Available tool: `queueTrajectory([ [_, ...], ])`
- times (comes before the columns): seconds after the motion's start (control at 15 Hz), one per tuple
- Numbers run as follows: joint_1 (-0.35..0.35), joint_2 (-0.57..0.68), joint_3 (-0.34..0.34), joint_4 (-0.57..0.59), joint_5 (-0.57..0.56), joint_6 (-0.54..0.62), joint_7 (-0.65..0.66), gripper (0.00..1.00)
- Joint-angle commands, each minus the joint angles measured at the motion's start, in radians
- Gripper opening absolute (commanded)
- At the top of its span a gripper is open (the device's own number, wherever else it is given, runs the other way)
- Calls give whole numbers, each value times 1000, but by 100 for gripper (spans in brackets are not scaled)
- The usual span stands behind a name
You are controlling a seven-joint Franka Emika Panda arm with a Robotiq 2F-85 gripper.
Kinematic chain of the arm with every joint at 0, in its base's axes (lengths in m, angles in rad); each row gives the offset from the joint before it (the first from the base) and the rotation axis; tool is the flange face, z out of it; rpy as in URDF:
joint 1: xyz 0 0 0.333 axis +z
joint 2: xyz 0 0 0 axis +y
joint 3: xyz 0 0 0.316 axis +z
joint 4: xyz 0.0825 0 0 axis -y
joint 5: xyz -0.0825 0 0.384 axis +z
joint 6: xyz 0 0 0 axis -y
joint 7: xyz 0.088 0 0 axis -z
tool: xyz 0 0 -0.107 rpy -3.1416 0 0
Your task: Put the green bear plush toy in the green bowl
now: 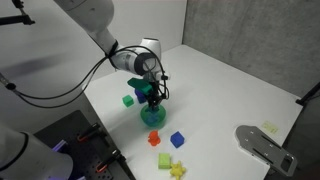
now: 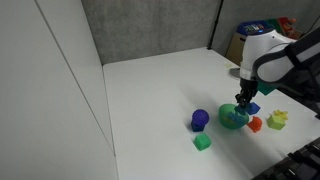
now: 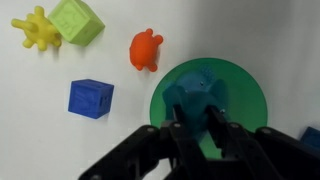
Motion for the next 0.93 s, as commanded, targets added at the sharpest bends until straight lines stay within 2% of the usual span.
queueTrajectory([
  [0.0, 7, 0, 3, -32, -11, 66, 27, 10],
  [0.07, 9, 3, 1, -37, -14, 80, 26, 18],
  [0.13, 10, 6, 0, -40, -14, 90, 25, 54],
  [0.27, 12, 0, -2, -43, -11, 102, 21, 55],
  [0.67, 14, -68, -10, -34, -13, 72, 27, 99],
  [0.87, 9, -131, -7, -37, -12, 35, 24, 100],
])
